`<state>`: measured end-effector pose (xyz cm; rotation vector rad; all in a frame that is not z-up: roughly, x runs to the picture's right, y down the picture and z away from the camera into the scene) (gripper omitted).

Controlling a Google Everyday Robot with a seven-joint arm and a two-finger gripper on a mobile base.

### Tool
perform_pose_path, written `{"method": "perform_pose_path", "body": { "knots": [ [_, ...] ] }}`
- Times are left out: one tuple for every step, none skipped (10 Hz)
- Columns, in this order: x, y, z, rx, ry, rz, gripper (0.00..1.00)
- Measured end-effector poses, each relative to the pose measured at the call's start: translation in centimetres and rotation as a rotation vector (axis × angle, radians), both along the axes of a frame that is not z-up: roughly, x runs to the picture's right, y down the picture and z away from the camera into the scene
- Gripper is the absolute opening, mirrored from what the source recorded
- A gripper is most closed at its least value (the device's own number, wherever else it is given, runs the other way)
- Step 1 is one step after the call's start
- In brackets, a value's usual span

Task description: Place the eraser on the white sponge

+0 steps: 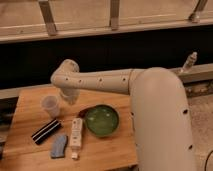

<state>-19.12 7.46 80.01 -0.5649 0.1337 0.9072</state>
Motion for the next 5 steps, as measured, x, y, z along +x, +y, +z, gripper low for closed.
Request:
{"method": "perform_pose_path", "body": {
  "knots": [
    [0.00,0.00,0.00,0.000,0.000,0.000,0.04],
    [0.00,-0.01,0.00,0.000,0.000,0.000,0.04],
    [0.00,-0.01,0.00,0.000,0.000,0.000,0.04],
    [0.00,0.00,0.00,0.000,0.000,0.000,0.04],
    [0.00,-0.01,0.00,0.000,0.000,0.000,0.04]
  ]
}}
